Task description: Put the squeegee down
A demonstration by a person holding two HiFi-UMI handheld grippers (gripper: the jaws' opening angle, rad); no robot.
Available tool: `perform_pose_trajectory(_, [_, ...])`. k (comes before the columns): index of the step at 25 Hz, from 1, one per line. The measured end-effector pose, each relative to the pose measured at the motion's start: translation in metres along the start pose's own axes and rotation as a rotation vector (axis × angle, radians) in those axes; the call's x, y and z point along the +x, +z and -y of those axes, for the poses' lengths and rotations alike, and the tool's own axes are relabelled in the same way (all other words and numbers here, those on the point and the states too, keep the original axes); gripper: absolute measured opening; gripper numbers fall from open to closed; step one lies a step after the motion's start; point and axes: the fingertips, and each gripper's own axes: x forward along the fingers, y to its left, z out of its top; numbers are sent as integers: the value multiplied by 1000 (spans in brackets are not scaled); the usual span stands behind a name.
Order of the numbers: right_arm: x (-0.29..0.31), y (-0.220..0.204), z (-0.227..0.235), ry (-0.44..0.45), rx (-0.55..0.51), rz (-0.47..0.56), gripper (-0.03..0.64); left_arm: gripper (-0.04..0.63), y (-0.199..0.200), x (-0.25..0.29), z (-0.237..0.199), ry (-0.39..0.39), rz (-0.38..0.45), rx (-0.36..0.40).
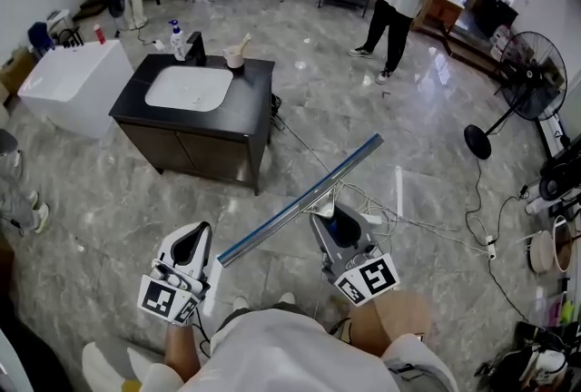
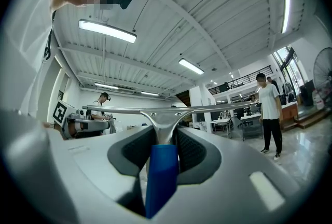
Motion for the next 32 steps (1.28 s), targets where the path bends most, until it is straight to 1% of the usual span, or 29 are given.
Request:
perform_pose_trajectory(6, [-15,-4,37,6,11,-2,138,0,-4,27,16,22,-7,14])
perform_pose_trajectory(10, [-16,-9,53,13,27,4,138,0,-6,40,20,37,-10,13])
perform_pose_trajectory(15, [-2,-13,65,35,32,11,138,0,-9,53,15,42,-18,15])
perform_pose_trajectory(19, [19,-19,72,39,26,3,138,0,-16,68,3,29,-16,7])
perform_pose_trajectory(22, [42,-21,78,35,15,-1,138,0,-21,83,-17,12,-12,-2])
perform_pose_trajectory(25, [76,-23,85,18,5,-8,138,0,-24,101,-49,-5,-4,-11])
perform_pose_trajectory(28, [119,-25,89,5,-4,-10,138,0,-25,117,-93,-20,4,-18])
perform_pose_trajectory(32, [191,-30,89,-21,-10,-20,138,0,-24,139,-164,-50,9,-26])
